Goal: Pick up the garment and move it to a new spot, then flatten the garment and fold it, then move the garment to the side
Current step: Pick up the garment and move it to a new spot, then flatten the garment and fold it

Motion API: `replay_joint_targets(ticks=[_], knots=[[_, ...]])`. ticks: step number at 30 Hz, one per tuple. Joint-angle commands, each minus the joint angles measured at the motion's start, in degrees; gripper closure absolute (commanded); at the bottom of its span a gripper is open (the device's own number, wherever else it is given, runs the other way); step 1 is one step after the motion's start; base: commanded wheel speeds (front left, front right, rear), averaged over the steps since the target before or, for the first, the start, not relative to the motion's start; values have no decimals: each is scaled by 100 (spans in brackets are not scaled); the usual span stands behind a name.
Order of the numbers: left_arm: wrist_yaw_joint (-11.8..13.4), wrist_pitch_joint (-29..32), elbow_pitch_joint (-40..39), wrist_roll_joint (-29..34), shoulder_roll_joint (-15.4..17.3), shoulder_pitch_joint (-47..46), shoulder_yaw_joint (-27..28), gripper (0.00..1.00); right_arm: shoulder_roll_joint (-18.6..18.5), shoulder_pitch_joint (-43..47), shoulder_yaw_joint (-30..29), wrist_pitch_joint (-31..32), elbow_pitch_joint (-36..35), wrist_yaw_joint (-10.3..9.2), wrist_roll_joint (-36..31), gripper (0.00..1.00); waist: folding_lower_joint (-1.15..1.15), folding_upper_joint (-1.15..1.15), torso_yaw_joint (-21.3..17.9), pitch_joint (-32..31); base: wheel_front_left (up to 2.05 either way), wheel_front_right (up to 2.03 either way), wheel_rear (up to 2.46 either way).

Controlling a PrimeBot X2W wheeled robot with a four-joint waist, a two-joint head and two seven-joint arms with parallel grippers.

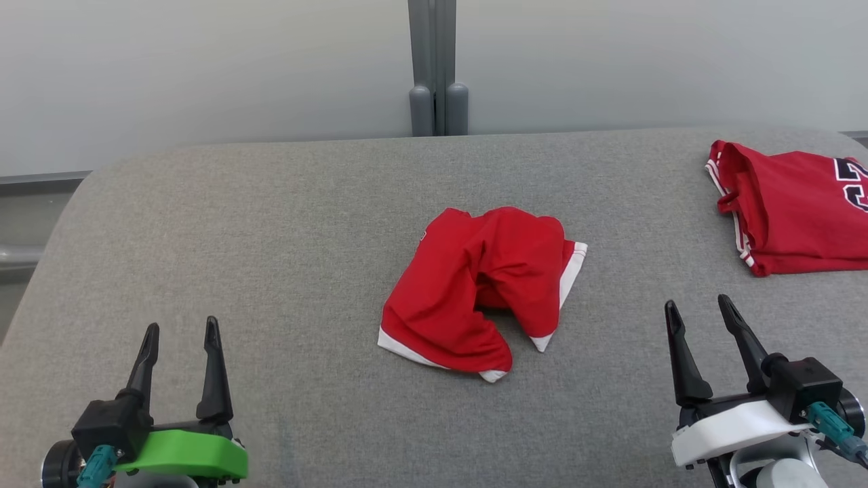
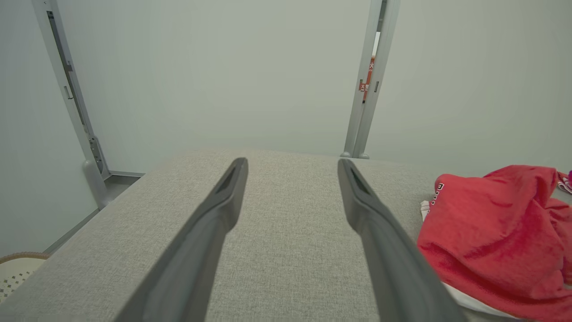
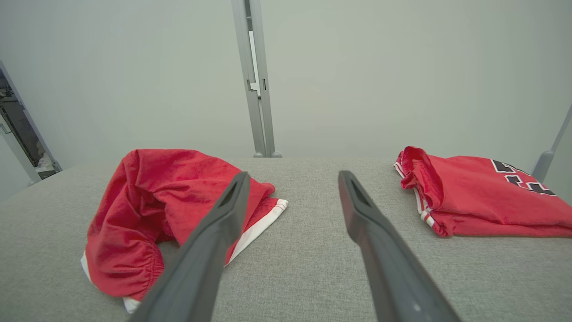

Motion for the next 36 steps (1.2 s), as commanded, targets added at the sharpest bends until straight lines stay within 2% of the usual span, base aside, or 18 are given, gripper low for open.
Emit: replay_joint_targets(ticks=[1,16,36], knots=[[-57,-14,-20,40,-37,107,35,0,3,71,16,-16,-23,-11,13,0,0,0,20,-7,0,0,0],[-387,-15,-14,295,-227,168,36,0,34,152,24,-16,-18,-11,79,0,0,0,19,19,0,0,0],[-438,-15,91,330,-307,99,122,0,35,135,45,-16,87,-11,123,0,0,0,18,24,0,0,0]])
